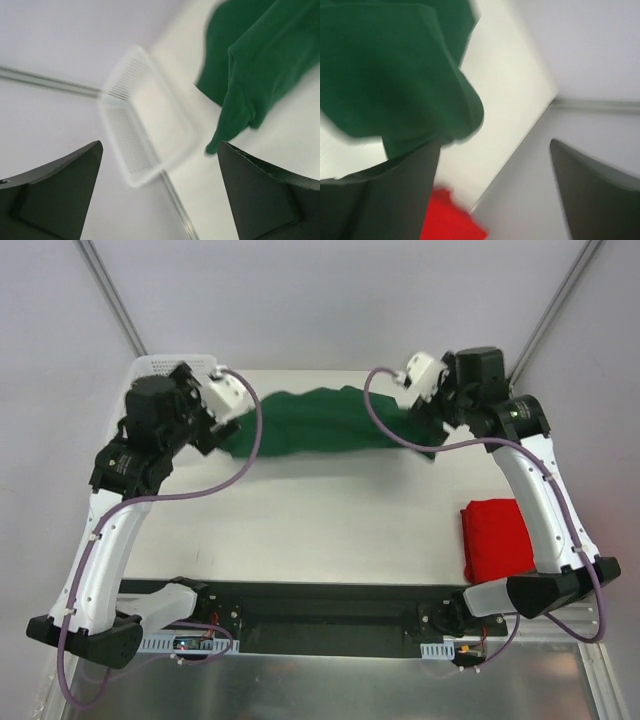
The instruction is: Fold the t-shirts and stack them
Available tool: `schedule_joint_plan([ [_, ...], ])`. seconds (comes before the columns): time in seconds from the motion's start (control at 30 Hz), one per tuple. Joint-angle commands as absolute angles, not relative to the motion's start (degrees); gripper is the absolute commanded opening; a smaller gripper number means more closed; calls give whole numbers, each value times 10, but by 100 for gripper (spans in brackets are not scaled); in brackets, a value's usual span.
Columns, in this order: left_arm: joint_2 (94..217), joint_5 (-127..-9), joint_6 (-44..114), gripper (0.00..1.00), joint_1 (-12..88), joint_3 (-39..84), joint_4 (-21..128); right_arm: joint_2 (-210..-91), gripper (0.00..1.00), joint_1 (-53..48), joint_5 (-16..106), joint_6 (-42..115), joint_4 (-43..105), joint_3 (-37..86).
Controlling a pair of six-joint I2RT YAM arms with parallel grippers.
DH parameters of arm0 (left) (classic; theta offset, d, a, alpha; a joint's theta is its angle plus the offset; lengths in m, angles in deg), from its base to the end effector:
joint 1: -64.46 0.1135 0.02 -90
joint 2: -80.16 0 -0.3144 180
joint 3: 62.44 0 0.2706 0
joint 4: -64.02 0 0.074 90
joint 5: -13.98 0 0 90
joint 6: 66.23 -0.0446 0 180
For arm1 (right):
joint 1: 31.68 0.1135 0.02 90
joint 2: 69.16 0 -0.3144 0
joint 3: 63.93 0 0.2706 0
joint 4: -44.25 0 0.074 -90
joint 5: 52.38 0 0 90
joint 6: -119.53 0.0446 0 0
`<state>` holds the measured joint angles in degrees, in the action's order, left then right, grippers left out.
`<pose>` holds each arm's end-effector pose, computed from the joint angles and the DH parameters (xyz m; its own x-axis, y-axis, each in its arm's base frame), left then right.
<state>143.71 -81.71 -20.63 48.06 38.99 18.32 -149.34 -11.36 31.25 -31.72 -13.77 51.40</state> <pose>0.2035 -0.0553 0.5450 0.0374 0.7147 -0.6984 0.2247 0.6750 0.7028 0.2799 0.0984 0.5331 0.0432 -0.9131 -0.4054 -0.4394 0.3470 -0.8285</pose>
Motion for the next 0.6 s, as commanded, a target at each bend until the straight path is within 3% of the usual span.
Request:
schedule_joint_plan([
  [0.0,1428,-705,-218,99,477,314,-51,-1495,97,-113,409,-357,-359,460],
  [0.3,1426,-700,-201,99,478,472,-51,-1507,96,-132,452,-235,-271,572],
  [0.57,1486,-718,-102,99,479,384,60,-1582,97,-134,500,-113,-208,515],
])
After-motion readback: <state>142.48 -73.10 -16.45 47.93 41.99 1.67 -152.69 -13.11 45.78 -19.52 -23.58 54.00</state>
